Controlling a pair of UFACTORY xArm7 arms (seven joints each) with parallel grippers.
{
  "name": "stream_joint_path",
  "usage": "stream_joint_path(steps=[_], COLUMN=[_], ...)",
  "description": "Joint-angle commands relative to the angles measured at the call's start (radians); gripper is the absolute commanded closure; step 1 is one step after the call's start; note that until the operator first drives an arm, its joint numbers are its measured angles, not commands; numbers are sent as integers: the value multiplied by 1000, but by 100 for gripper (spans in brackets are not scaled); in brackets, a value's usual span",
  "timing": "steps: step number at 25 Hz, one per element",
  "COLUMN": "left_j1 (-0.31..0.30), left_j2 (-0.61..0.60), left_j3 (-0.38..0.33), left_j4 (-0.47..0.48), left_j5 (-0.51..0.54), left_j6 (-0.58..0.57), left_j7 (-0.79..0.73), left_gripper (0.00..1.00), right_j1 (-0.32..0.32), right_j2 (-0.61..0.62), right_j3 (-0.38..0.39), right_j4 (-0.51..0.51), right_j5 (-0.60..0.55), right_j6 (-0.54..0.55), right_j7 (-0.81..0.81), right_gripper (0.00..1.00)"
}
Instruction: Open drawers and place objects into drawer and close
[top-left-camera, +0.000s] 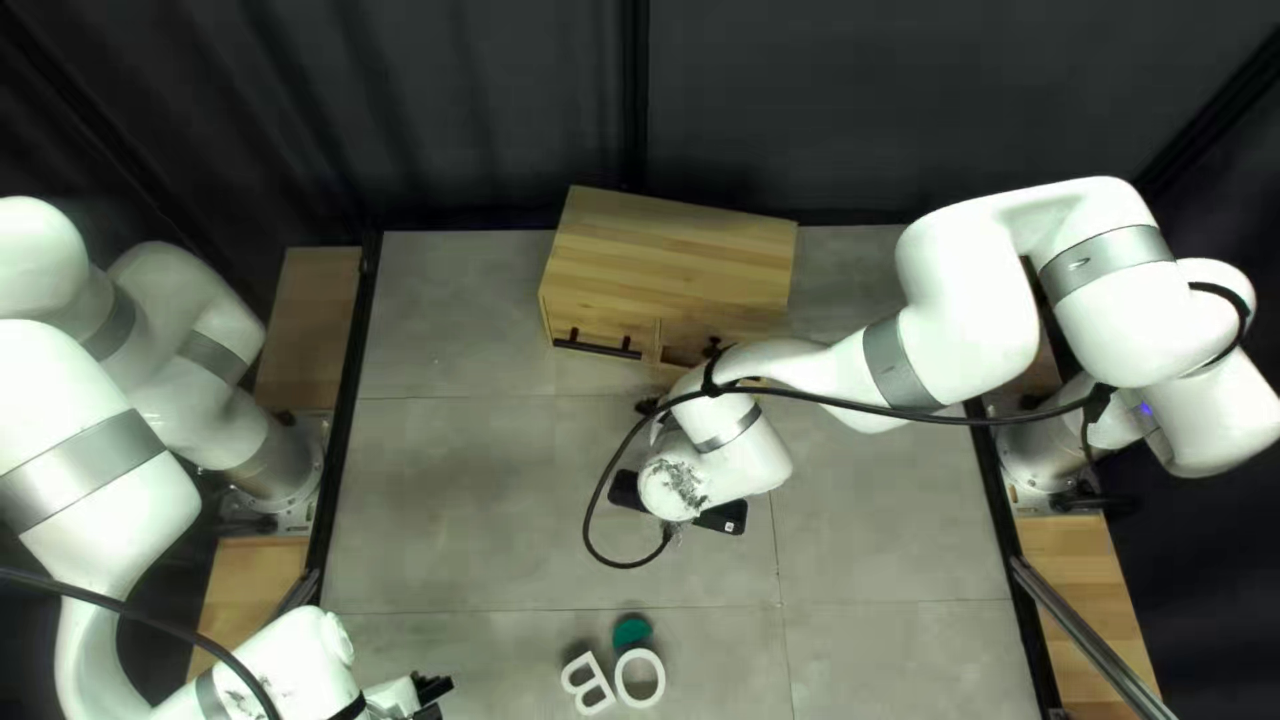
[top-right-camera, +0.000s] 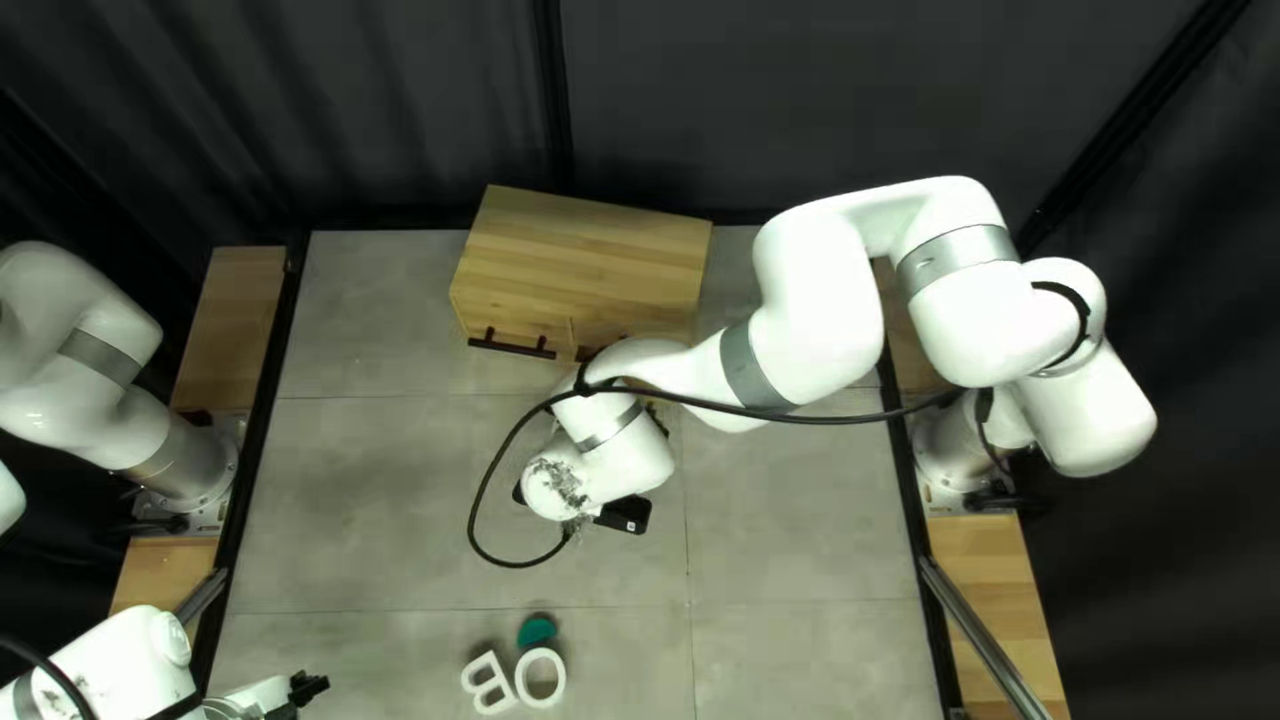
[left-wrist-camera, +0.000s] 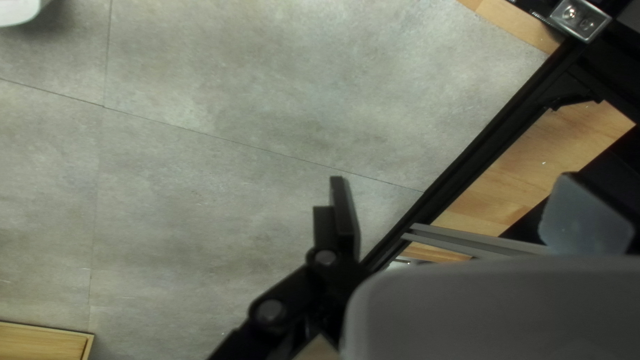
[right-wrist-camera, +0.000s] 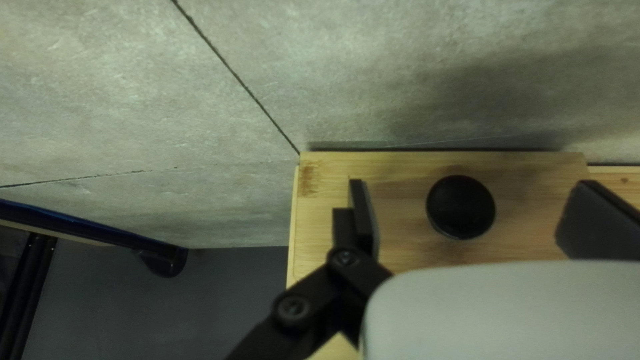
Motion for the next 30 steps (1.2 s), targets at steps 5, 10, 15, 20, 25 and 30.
stream_joint_path(steps=[5,10,15,20,25,30], left_j1=[0,0,0,0,0,0], left_j2=[0,0,0,0,0,0], left_j3=[0,0,0,0,0,0], left_j4=[0,0,0,0,0,0], left_j5=[0,0,0,0,0,0], left_j6=[0,0,0,0,0,0], left_j7=[0,0,0,0,0,0], left_gripper=[0,0,0,0,0,0], right_j1=[2,5,9,10,10,13], right_j2=[-1,-3,-1,5,11,8], right_j3=[0,1,1,1,1,2], right_j4=[-1,1,7,18,27,28], right_j5=[-3,-4,-6,-5,-4,-5], right_j6=[1,6,12,18,22,26], right_j7=[0,0,0,-1,-2,-2], right_gripper=[95,95,95,96,96,96])
